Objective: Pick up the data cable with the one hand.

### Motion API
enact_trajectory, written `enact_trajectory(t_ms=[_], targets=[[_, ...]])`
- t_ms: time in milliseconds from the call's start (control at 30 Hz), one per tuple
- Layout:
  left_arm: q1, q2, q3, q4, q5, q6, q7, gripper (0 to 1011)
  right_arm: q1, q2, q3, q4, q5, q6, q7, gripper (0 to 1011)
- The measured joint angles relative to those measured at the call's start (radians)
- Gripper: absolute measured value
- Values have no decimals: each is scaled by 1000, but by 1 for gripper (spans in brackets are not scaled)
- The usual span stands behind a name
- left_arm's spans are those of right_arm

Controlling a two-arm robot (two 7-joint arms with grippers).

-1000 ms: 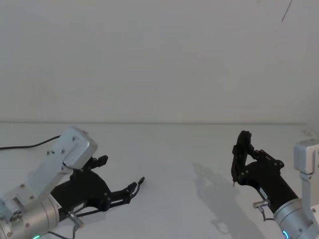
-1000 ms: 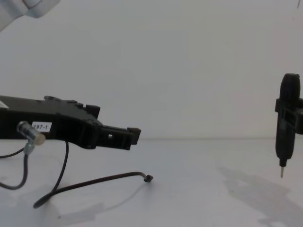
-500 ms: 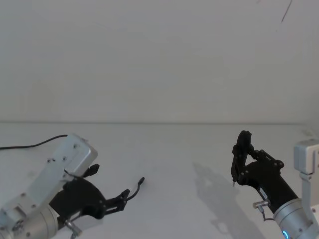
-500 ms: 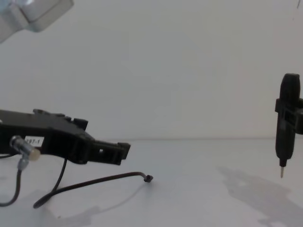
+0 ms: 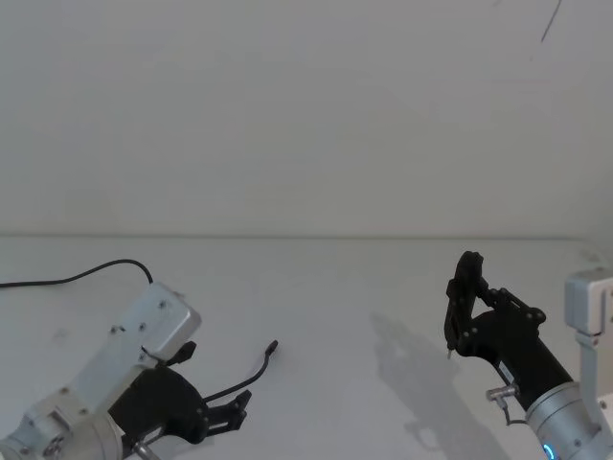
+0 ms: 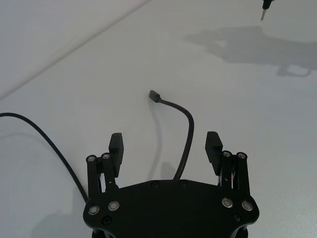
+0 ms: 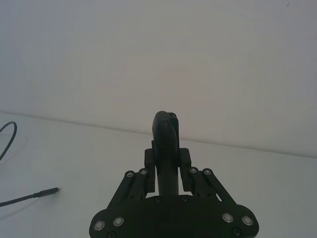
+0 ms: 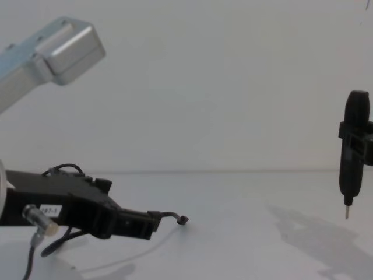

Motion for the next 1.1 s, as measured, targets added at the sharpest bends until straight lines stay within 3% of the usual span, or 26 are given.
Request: enact_trajectory(t_ms=[567,967,1100], targets=[[-38,-30,27,56,37,-20,-18,978,0,0,0,0,0,0,0,284],[-52,-45,35,73,53,-31,-13,695,0,0,0,0,0,0,0,284],[-54,-47,36,76,56,-33,-13,531,0,0,0,0,0,0,0,284]])
